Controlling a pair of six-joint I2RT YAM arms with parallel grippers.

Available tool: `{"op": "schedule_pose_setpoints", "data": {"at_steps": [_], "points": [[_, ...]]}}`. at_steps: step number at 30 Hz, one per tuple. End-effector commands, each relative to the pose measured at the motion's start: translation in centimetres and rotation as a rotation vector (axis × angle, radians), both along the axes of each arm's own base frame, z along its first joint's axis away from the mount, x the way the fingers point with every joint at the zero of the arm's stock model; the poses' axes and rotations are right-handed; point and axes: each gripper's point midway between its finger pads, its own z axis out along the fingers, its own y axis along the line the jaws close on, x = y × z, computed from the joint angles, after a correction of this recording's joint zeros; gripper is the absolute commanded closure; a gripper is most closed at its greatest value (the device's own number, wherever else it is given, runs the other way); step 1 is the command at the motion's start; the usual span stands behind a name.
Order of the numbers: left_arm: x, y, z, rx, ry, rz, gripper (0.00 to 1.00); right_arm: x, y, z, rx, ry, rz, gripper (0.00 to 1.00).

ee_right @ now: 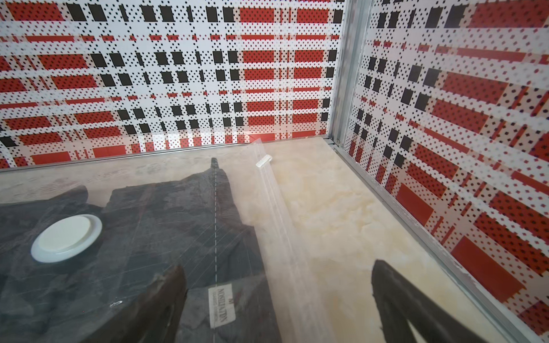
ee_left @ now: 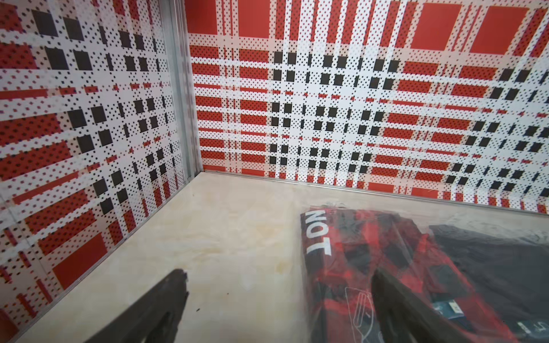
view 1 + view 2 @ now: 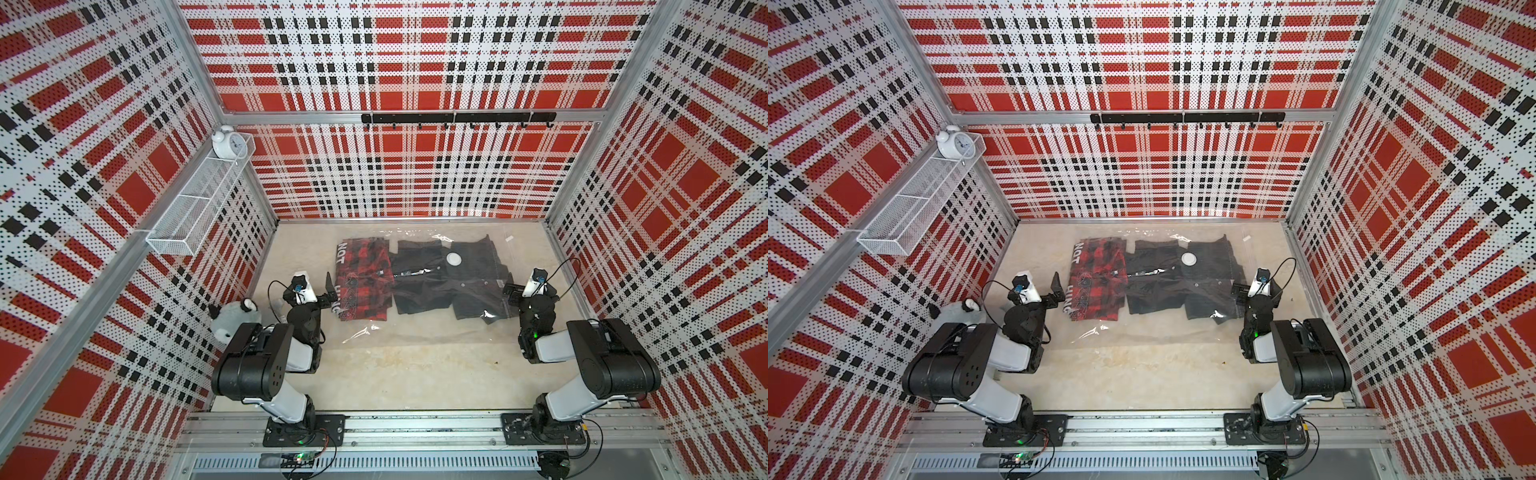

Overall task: Place the folded shirt into the vacuum bag
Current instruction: Reset both arms

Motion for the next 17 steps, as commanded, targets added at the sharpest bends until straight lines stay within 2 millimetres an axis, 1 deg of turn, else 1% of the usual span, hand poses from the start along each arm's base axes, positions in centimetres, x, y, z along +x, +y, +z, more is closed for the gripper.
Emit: {"op": "schedule_pose_setpoints", "data": {"at_steps": [1,17], "points": [[0.01,0.41,0.11,0.018,0.005,0.03,0.02,-0.12,-0.02,-0.15,-0.006,0.009,-0.008,0.0],[0.32,0.55,0.07,0.006,0.01,0.016,0.02,-0.13,0.0,-0.1,-0.006,0.008,-0.007,0.0]]}}
